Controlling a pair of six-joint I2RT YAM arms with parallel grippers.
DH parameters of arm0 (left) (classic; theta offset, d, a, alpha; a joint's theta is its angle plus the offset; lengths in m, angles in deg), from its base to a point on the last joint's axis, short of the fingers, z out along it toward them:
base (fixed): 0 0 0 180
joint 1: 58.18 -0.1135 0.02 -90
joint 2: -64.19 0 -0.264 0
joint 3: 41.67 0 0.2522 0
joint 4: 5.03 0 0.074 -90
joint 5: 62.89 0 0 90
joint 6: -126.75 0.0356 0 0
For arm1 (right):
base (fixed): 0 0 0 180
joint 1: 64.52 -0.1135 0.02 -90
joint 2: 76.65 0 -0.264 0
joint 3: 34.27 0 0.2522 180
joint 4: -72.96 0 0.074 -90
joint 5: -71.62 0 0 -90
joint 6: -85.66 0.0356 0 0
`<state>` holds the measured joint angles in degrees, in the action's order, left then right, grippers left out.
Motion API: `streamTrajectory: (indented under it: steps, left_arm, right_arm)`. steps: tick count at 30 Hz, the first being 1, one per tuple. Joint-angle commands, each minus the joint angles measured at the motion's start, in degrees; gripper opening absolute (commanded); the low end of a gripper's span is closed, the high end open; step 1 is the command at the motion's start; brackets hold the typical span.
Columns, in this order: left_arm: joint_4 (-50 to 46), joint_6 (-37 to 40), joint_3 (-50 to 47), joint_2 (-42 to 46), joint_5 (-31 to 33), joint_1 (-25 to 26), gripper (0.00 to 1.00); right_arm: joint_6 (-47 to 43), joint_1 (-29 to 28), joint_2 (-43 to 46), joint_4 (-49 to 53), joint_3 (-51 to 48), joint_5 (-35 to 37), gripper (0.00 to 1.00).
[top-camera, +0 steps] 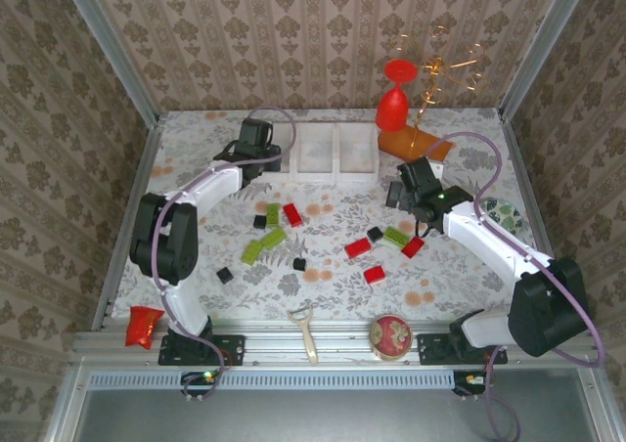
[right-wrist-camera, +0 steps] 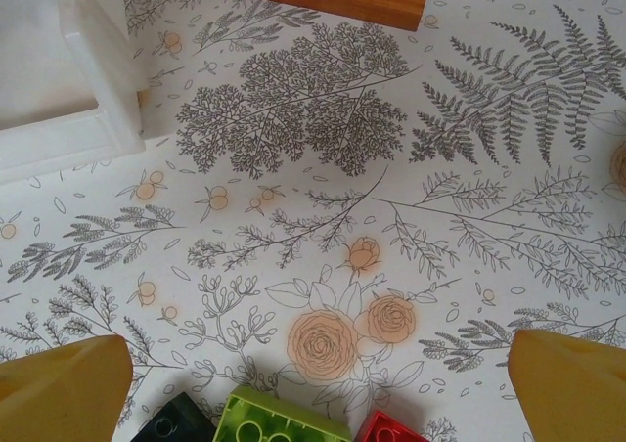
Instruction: Sort the legos into containers by color
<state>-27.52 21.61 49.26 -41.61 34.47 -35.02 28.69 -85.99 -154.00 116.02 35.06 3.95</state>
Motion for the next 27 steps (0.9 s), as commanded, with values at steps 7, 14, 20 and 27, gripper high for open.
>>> streamTrajectory:
  steps: [7, 14, 20, 27]
  left_arm:
    - [-1.0, 2.0, 5.1, -4.7, 2.1, -0.7, 0.19]
    - [-1.1, 1.5, 5.6, -5.2, 2.6, -0.7, 0.36]
    - [-0.9, 1.4, 4.9, -3.9, 2.8, -0.7, 0.48]
    - [-0.9, 0.9, 3.7, -1.6, 2.6, -0.7, 0.56]
  right_arm:
    - [1.6, -1.9, -0.8, 3.4, 0.7, 0.6, 1.00]
    - [1.7, -2.8, -1.9, 3.7, 1.7, -0.6, 1.00]
    - [1.6, -4.4, -4.4, 4.2, 2.6, -1.2, 0.99]
    - [1.7, -5.4, -5.4, 4.5, 3.5, -1.7, 0.97]
